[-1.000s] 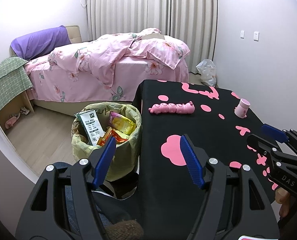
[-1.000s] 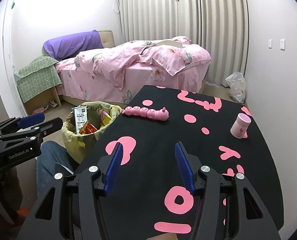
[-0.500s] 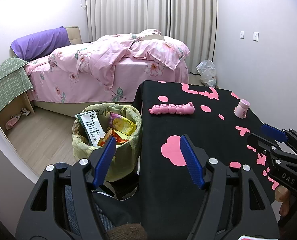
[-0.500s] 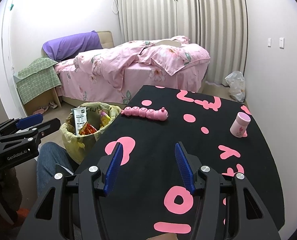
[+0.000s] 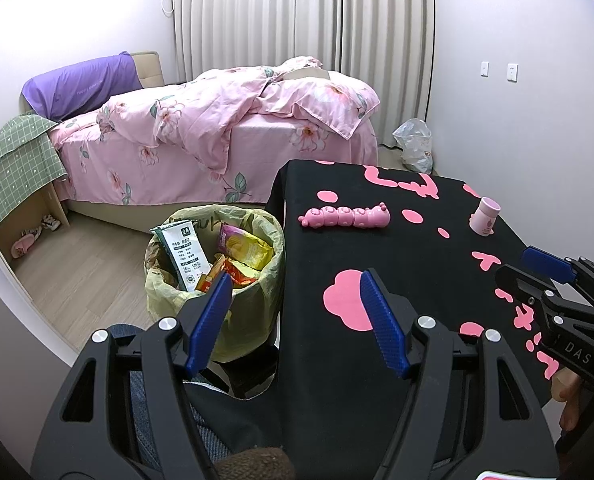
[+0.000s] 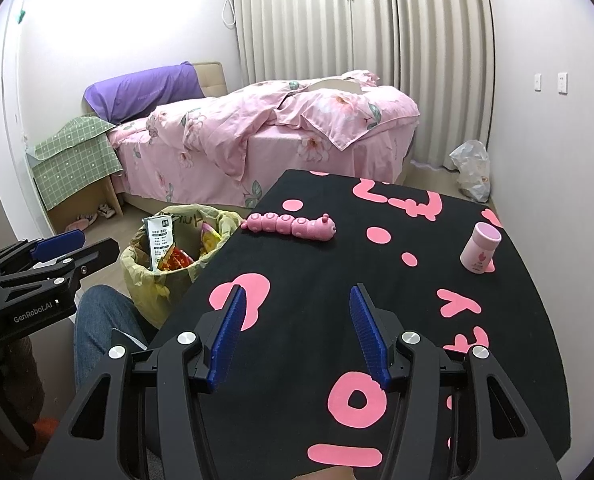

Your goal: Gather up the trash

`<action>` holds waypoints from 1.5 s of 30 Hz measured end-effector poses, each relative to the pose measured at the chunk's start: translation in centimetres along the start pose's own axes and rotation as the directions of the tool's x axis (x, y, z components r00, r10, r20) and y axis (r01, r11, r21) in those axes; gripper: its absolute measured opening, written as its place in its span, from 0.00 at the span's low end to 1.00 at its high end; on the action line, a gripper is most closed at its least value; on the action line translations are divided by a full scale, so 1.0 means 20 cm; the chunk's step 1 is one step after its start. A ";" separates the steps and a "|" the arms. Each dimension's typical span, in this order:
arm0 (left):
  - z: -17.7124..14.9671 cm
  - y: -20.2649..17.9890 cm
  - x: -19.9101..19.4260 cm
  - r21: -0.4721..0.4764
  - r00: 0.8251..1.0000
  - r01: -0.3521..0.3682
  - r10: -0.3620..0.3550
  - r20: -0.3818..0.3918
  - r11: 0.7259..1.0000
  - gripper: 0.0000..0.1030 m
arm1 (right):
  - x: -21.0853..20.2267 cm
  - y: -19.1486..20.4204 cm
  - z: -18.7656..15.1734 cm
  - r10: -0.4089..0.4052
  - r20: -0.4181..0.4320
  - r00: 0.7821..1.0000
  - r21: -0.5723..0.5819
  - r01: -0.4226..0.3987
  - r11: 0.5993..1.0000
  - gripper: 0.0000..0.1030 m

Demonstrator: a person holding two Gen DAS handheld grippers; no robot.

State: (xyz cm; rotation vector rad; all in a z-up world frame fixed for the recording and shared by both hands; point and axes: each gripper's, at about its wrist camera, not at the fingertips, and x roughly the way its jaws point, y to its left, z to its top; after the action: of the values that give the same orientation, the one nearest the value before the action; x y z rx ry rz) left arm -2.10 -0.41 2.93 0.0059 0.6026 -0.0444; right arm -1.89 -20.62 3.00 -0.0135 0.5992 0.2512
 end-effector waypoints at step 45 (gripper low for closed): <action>-0.02 0.00 0.00 -0.004 1.000 0.002 -0.002 -0.002 1.000 0.61 | 0.00 0.01 0.00 0.002 -0.003 1.000 0.001 -0.002 1.000 0.50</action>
State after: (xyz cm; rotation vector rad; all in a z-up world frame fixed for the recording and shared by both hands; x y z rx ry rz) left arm -2.33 -0.46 2.69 0.0014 0.6045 -0.0453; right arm -1.94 -20.48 2.94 -0.0118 0.6020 0.2527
